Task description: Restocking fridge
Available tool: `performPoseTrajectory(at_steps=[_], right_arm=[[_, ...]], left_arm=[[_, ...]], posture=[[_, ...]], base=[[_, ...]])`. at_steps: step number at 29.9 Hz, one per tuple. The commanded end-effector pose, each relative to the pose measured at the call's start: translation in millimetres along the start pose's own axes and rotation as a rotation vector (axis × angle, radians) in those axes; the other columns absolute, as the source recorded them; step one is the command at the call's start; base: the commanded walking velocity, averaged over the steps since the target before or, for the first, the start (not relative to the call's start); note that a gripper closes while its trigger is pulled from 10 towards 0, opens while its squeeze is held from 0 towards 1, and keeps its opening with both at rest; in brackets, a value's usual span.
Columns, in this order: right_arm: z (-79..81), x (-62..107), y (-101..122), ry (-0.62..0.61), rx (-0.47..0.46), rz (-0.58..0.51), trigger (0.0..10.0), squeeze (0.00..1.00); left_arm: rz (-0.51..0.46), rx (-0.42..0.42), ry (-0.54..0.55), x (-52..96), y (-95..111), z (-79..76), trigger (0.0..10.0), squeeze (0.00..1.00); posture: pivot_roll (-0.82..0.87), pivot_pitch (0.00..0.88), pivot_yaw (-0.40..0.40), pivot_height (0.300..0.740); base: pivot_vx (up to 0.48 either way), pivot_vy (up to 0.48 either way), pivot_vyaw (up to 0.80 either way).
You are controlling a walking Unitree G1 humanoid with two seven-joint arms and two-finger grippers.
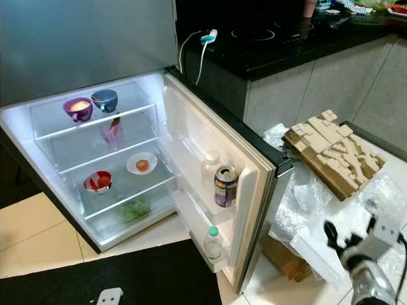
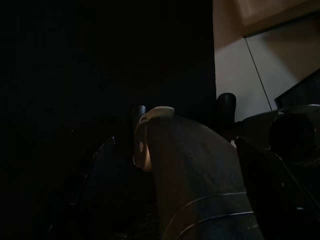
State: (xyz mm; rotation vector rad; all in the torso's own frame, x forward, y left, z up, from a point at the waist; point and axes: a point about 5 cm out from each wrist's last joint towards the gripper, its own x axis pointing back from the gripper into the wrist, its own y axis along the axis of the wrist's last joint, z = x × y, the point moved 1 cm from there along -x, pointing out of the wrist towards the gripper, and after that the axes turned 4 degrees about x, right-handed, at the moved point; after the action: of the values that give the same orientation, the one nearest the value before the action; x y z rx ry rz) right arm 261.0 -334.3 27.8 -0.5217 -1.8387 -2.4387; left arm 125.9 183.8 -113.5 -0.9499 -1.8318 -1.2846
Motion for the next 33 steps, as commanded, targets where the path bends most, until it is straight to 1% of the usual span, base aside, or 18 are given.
performPoseTrajectory(at_steps=[1, 4, 7, 8, 9, 10, 11, 15, 17, 18, 19, 22, 24, 26, 27, 29, 31, 33], right_arm=[[12.7, -4.7, -3.5, 0.048, 0.042, 0.02, 10.0, 0.0], [18.0, -7.6, -1.4, 0.071, 0.05, 0.013, 10.0, 0.0], [40.6, -14.5, 0.5, 0.203, 0.072, 0.002, 10.0, 0.0], [40.6, -14.5, 0.5, 0.203, 0.072, 0.002, 10.0, 0.0], [51.0, -16.4, 0.4, 0.277, 0.077, 0.002, 10.0, 0.0], [51.0, -16.4, 0.4, 0.277, 0.077, 0.002, 10.0, 0.0], [62.1, -17.4, 0.4, 0.366, 0.084, 0.003, 10.0, 0.0], [84.6, -16.1, -1.2, 0.568, 0.121, 0.024, 10.0, 0.0], [87.3, -15.7, -1.1, 0.592, 0.122, 0.025, 10.0, 0.0], [94.6, -14.9, -1.6, 0.652, 0.136, 0.031, 10.0, 0.0], [94.6, -14.9, -1.6, 0.652, 0.136, 0.031, 10.0, 0.0], [112.0, -12.5, -4.4, 0.772, 0.156, 0.045, 10.0, 0.0], [112.0, -12.5, -4.4, 0.772, 0.156, 0.045, 10.0, 0.0], [137.2, -6.9, -10.2, 0.921, 0.164, 0.059, 10.0, 0.0], [154.8, 0.3, -13.7, 1.037, 0.162, 0.069, 10.0, 0.0], [154.8, 0.3, -13.7, 1.037, 0.162, 0.069, 10.0, 0.0], [183.3, 19.0, -16.1, 1.251, 0.129, 0.083, 10.0, 0.0], [183.3, 19.0, -16.1, 1.251, 0.129, 0.083, 10.0, 0.0]], left_arm=[[0.007, -0.009, 0.022, 2.5, -0.5, 7.5, 10.0, 0.0], [0.007, -0.009, 0.021, 2.4, -0.5, 7.3, 10.0, 0.0], [0.012, -0.015, 0.016, 2.3, -1.6, 6.3, 10.0, 0.0], [0.012, -0.015, 0.016, 2.3, -1.6, 6.3, 10.0, 0.0], [0.015, -0.018, 0.014, 2.2, -2.4, 5.9, 10.0, 0.0], [0.015, -0.018, 0.014, 2.2, -2.4, 5.9, 10.0, 0.0], [0.016, -0.019, 0.012, 2.1, -2.6, 5.5, 10.0, 0.0], [0.016, -0.02, 0.009, 1.9, -2.6, 4.8, 10.0, 0.0], [0.016, -0.02, 0.009, 1.9, -2.5, 4.8, 10.0, 0.0], [0.016, -0.021, 0.009, 1.9, -2.4, 4.7, 10.0, 0.0], [0.016, -0.021, 0.009, 1.9, -2.4, 4.7, 10.0, 0.0], [0.017, -0.024, 0.008, 1.7, -2.3, 4.3, 10.0, 0.0], [0.017, -0.024, 0.008, 1.7, -2.3, 4.3, 10.0, 0.0], [0.018, -0.025, 0.004, 1.2, -2.1, 3.2, 10.0, 0.0], [0.018, -0.025, 0.002, 1.0, -2.0, 2.5, 10.0, 0.0], [0.018, -0.025, 0.002, 1.0, -2.0, 2.5, 10.0, 0.0], [0.019, -0.025, -0.001, 0.8, -2.1, 1.9, 10.0, 0.0], [0.019, -0.025, -0.001, 0.8, -2.1, 1.9, 10.0, 0.0]], posture=[[0.04, 0.0, -0.012, 0.74], [0.04, 0.0, -0.012, 0.74], [0.04, 0.0, -0.012, 0.74], [0.04, 0.0, -0.012, 0.74], [0.05, 0.0, -0.013, 0.74], [0.05, 0.0, -0.013, 0.74], [0.05, 0.0, -0.013, 0.74], [0.05, 0.0, -0.014, 0.74], [0.05, 0.0, -0.014, 0.74], [0.05, 0.0, -0.014, 0.74], [0.05, 0.0, -0.014, 0.74], [0.05, 0.0, -0.017, 0.74], [0.05, 0.0, -0.017, 0.74], [0.05, 0.0, -0.017, 0.74], [0.05, 0.0, -0.017, 0.74], [0.05, 0.0, -0.017, 0.74], [0.05, 0.0, -0.017, 0.74], [0.05, 0.0, -0.017, 0.74]], base=[[0.0, 0.0, 0.0], [0.0, 0.0, 0.0], [0.0, 0.0, 0.0], [0.0, 0.0, 0.0], [0.0, 0.0, 0.0], [0.0, 0.0, 0.0], [0.0, 0.0, 0.0], [0.0, 0.0, 0.0], [0.0, 0.0, 0.0], [0.0, 0.0, 0.0], [0.0, 0.0, 0.0], [0.0, 0.0, 0.0], [0.0, 0.0, 0.0], [0.0, 0.0, 0.0], [0.0, 0.0, 0.0], [0.0, 0.0, 0.0], [0.0, 0.0, 0.0], [0.0, 0.0, 0.0]])
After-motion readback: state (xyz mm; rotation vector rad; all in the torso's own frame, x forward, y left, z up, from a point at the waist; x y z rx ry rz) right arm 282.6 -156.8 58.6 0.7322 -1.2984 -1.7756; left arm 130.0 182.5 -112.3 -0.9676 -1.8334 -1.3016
